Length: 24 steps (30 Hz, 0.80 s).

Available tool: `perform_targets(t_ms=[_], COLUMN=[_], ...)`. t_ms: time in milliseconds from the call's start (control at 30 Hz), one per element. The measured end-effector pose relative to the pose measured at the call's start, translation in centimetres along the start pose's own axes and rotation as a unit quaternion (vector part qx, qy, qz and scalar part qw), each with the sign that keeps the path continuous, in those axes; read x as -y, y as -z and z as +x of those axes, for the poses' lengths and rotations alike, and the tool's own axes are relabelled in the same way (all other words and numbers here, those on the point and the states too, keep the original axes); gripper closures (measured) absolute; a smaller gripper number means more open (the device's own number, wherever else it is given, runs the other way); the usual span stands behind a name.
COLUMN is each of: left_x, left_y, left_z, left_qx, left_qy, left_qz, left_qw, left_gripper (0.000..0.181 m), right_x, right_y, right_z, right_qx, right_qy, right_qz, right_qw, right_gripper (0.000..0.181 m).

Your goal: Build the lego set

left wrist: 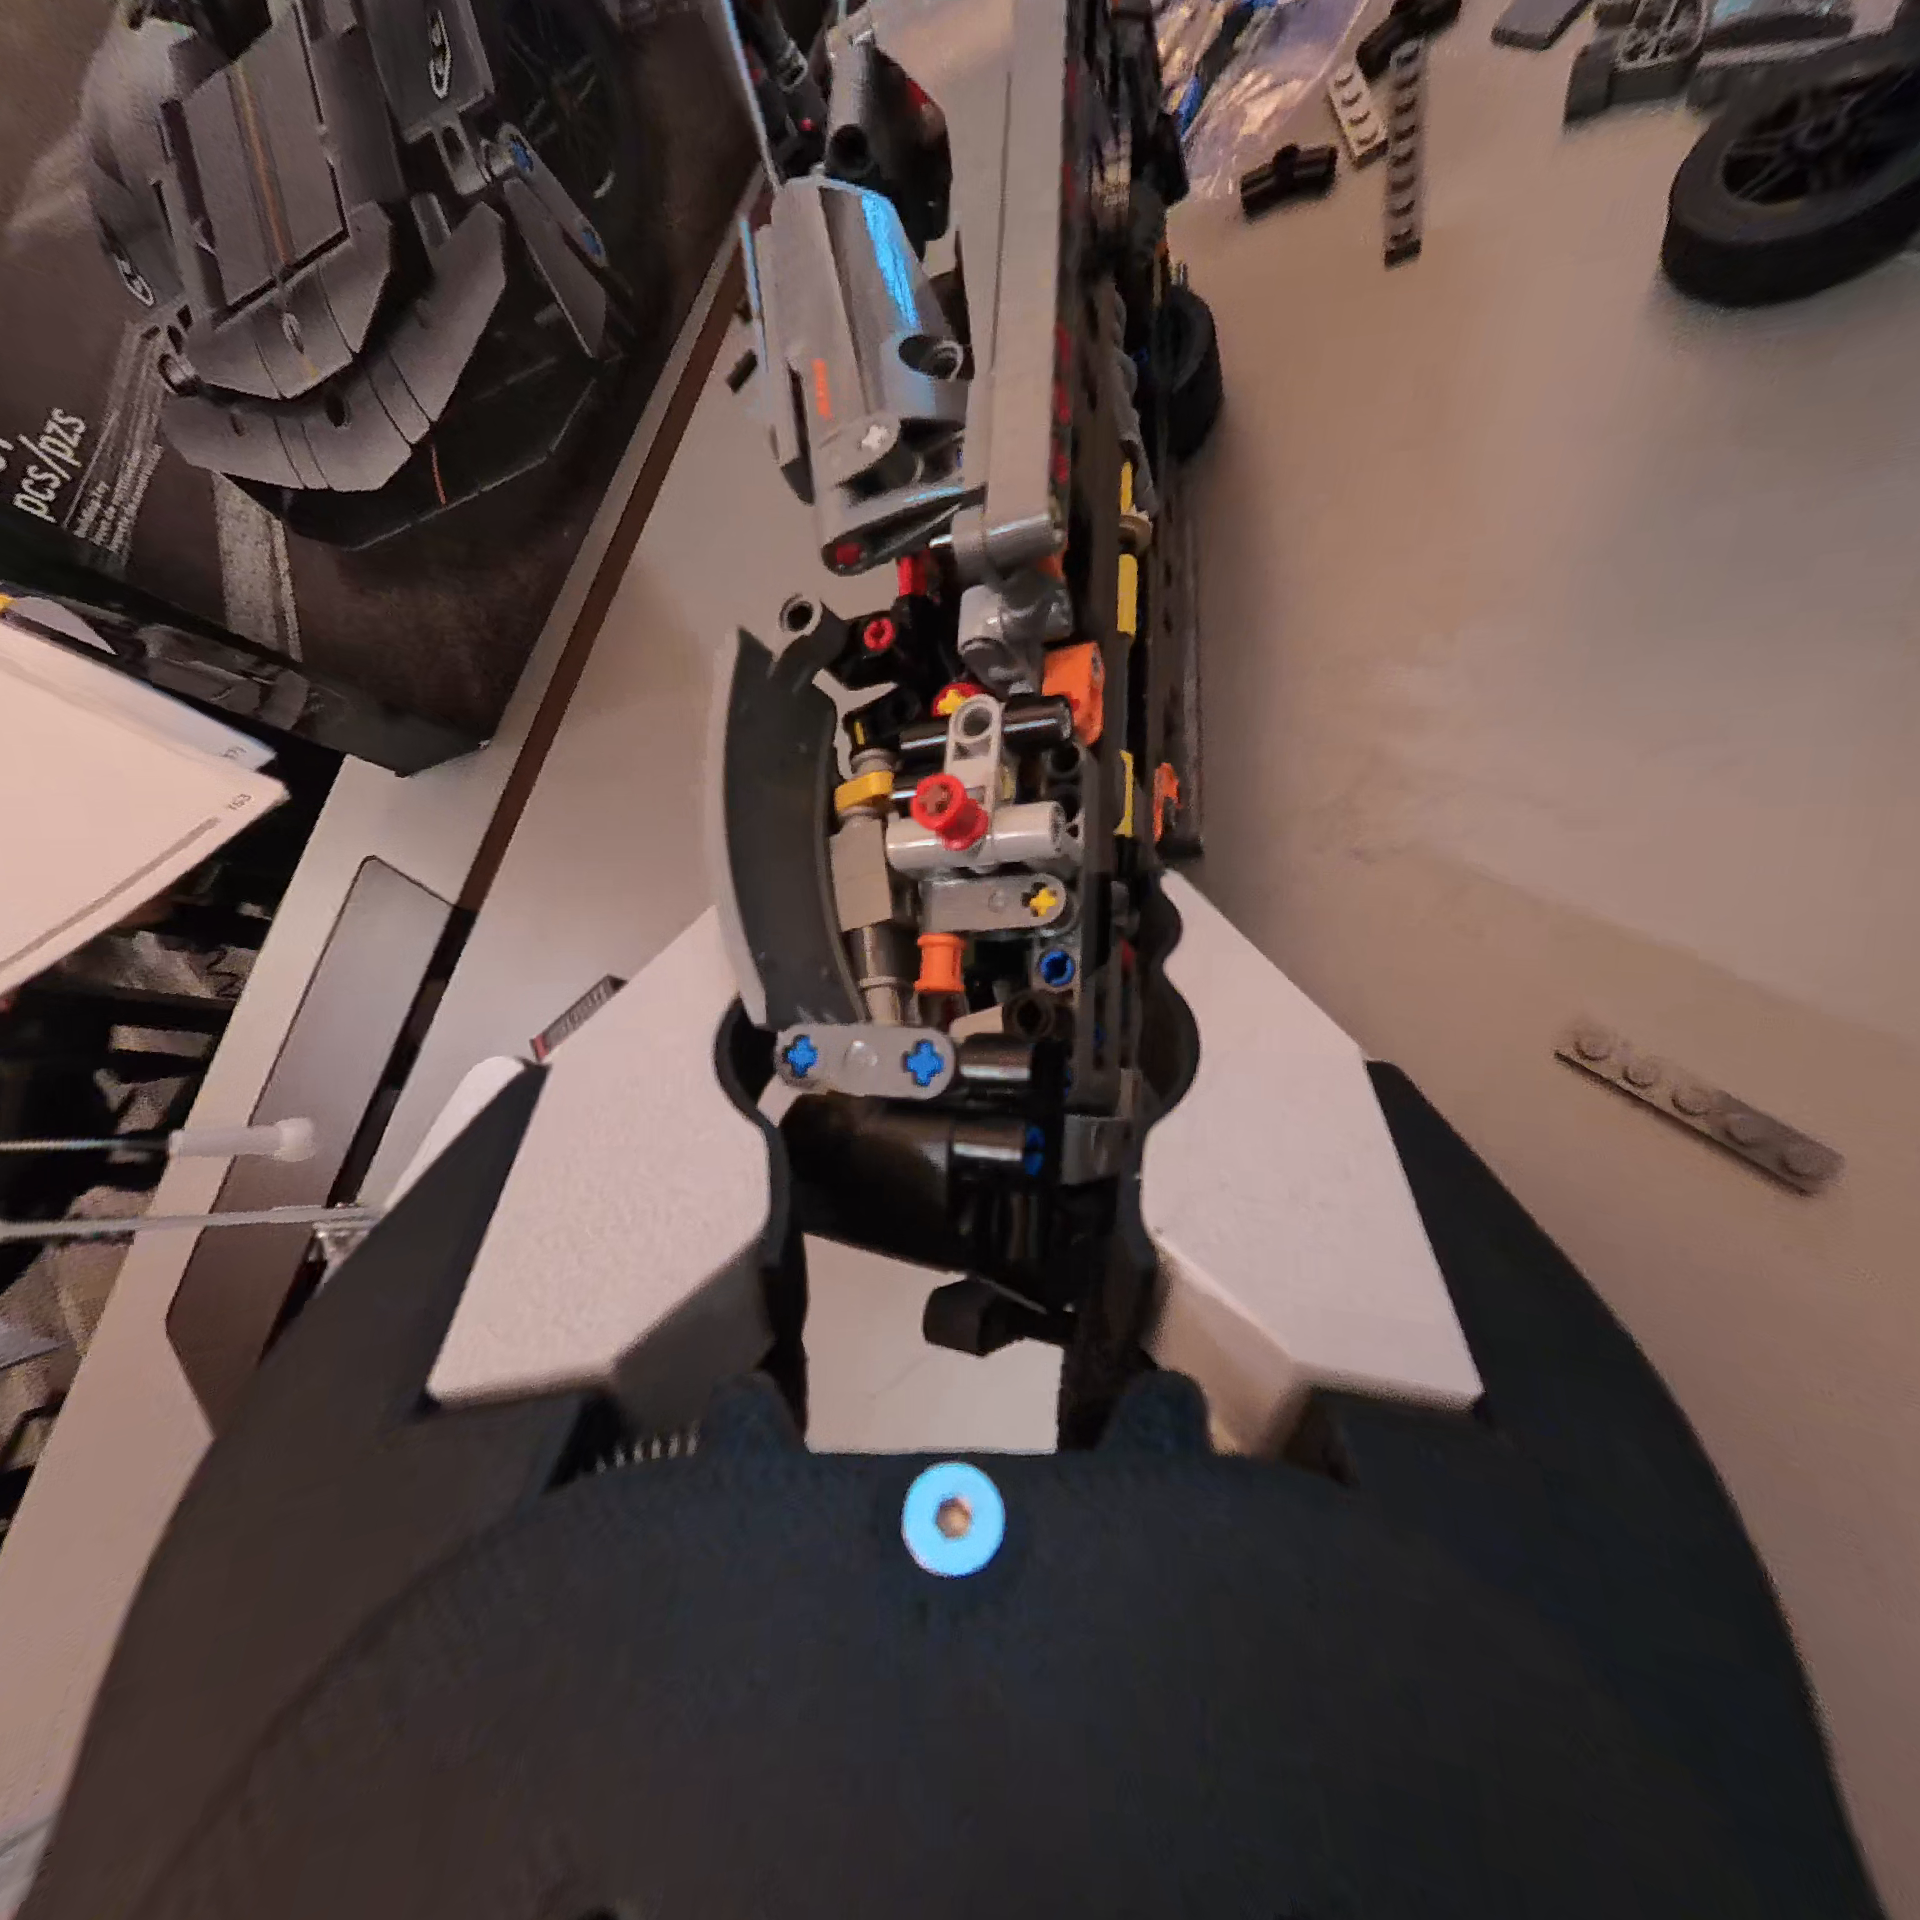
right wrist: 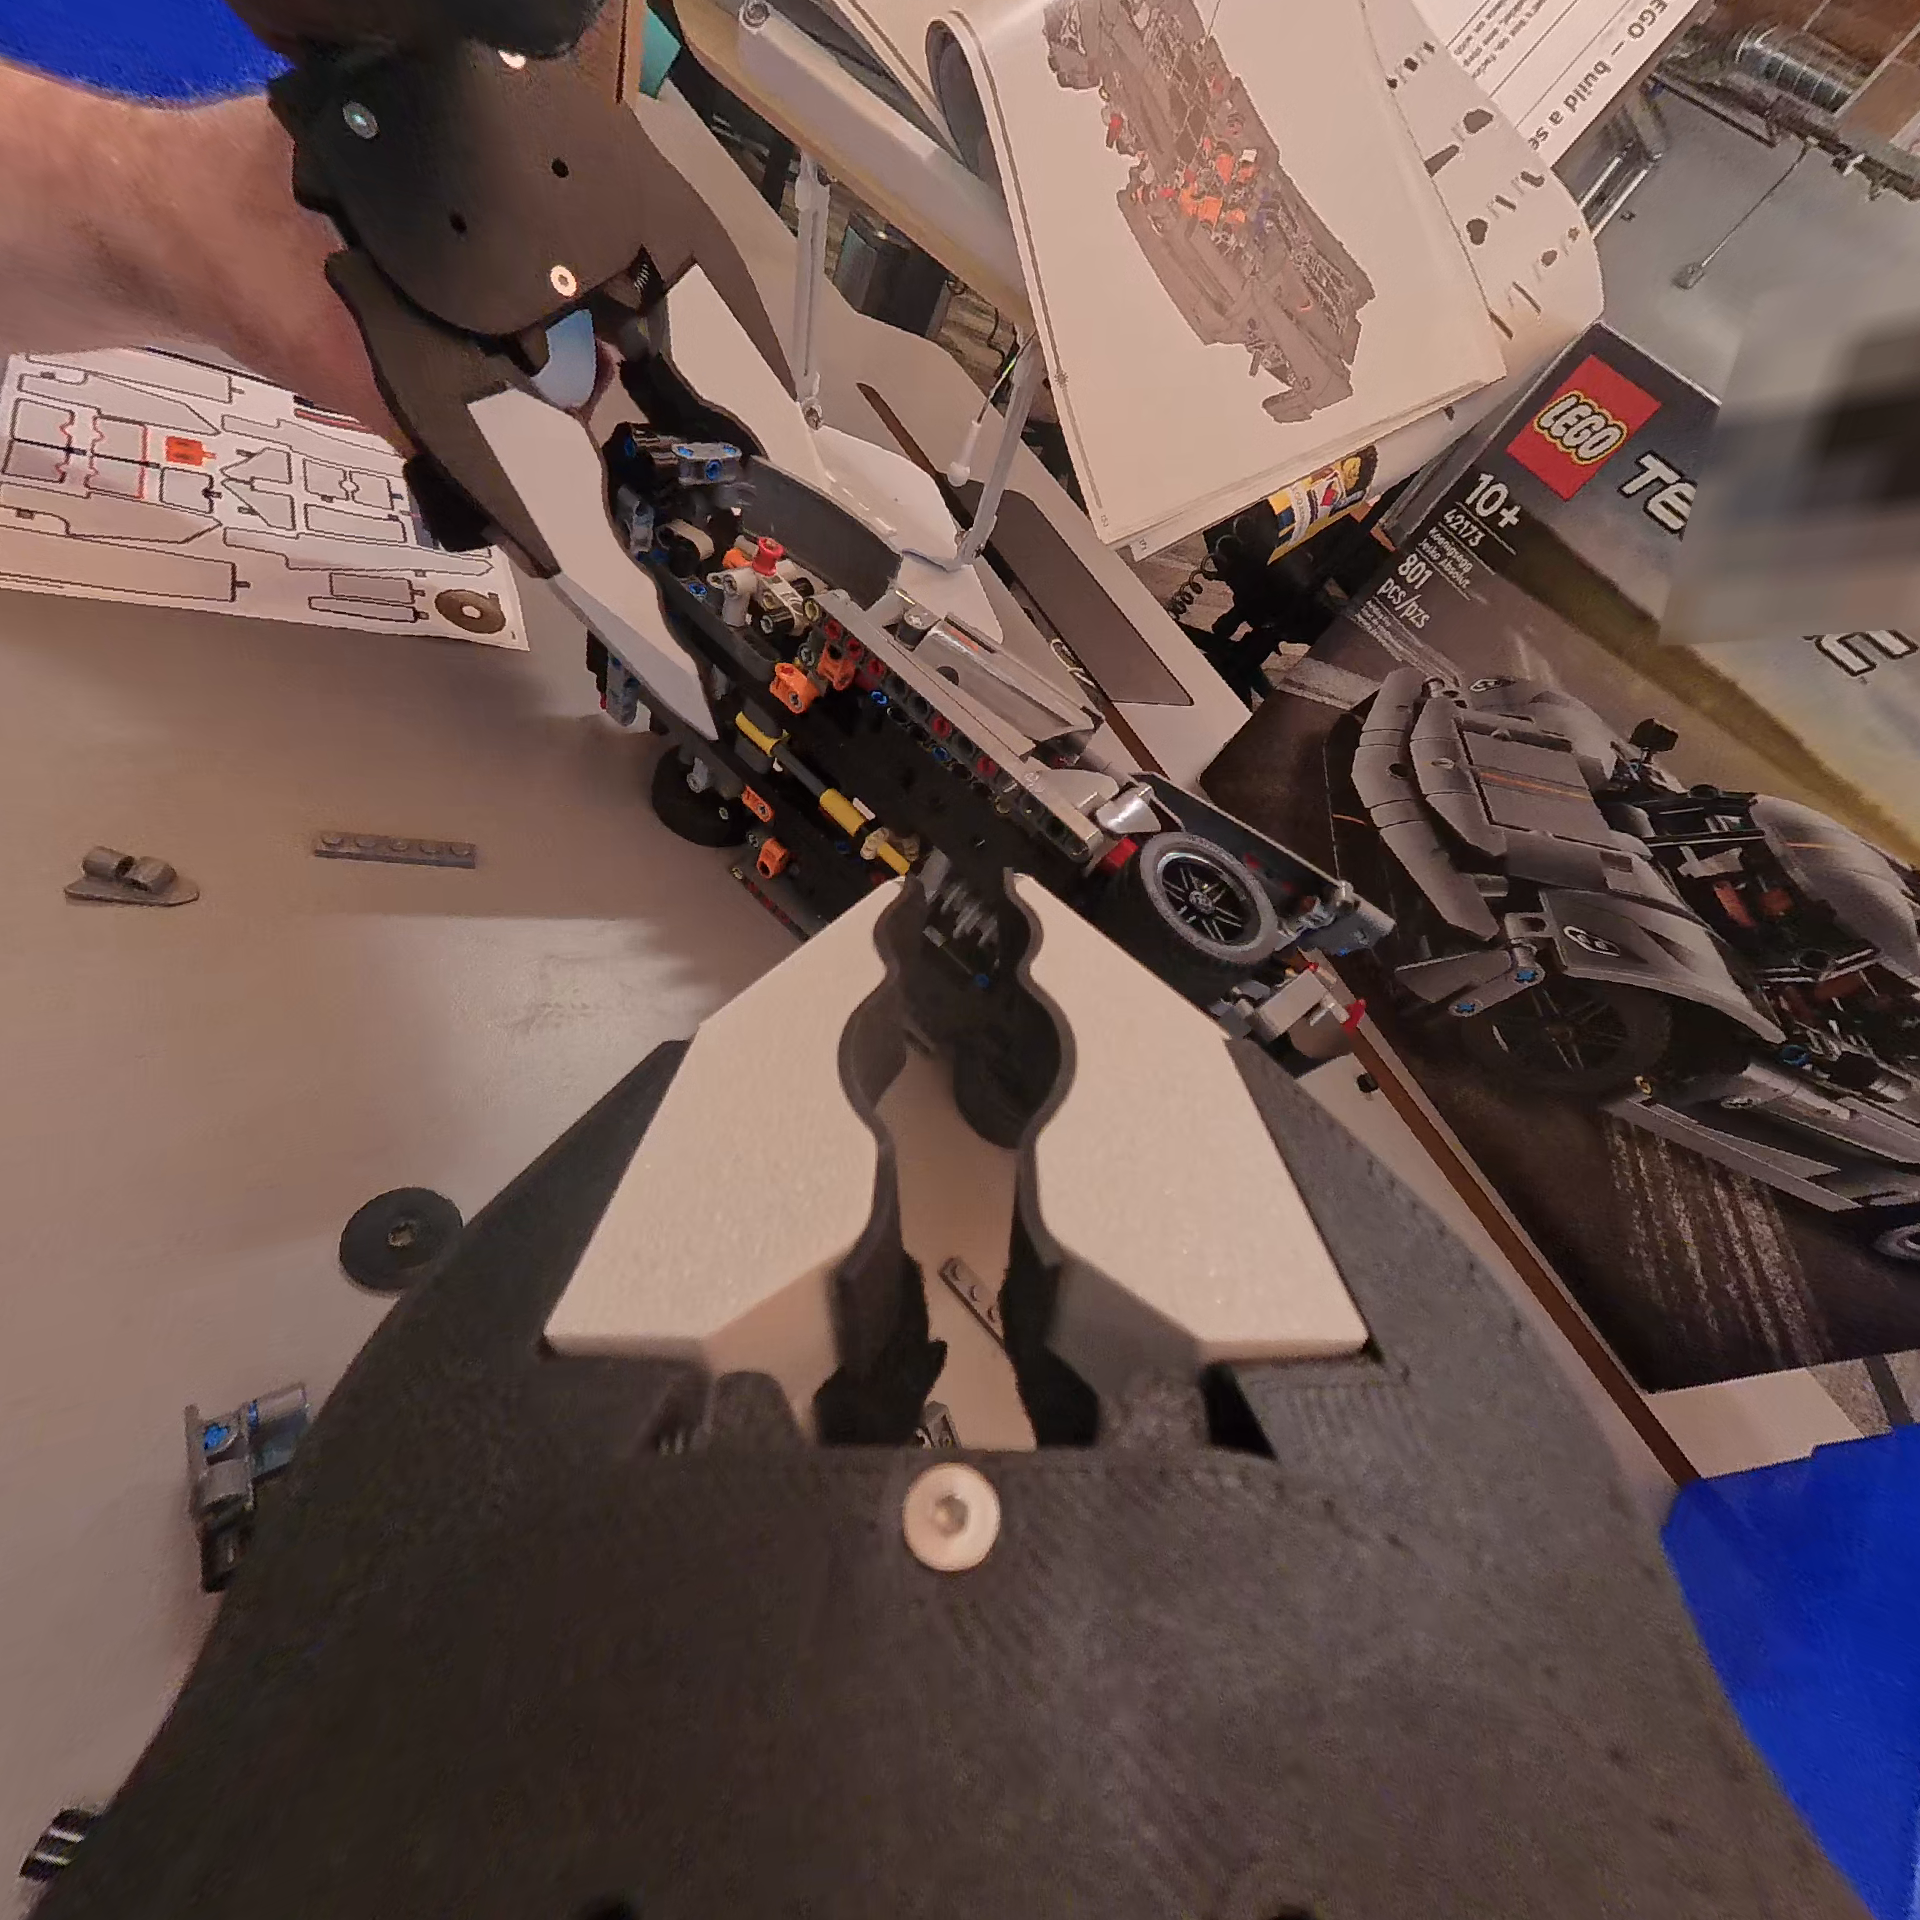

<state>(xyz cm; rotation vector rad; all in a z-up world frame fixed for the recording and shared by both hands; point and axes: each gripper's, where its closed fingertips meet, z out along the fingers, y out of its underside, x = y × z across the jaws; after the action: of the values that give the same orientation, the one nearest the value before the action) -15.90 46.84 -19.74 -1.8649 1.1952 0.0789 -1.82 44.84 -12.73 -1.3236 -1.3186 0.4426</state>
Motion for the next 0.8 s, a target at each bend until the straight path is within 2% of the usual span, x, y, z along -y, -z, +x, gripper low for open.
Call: perform_targets(t_ms=[567, 800], left_x=[1.0, 0.9], left_y=[0.3, 0.3], left_z=[0.4, 0.3], left_qx=[-0.063, -0.057], left_qy=[0.093, 0.086], left_qz=[0.048, 0.046], left_qw=[0.993, 0.994], left_gripper=[0.134, 0.130], right_x=[0.0, -0.2], right_y=[0.0, 0.0], right_z=[0.0, 0.1], right_qx=[0.001, 0.000], right_qy=[0.000, -0.002], right_qz=[0.000, -0.001], right_qw=[1.000, 1.000], right_gripper=[0.169, 0.169])
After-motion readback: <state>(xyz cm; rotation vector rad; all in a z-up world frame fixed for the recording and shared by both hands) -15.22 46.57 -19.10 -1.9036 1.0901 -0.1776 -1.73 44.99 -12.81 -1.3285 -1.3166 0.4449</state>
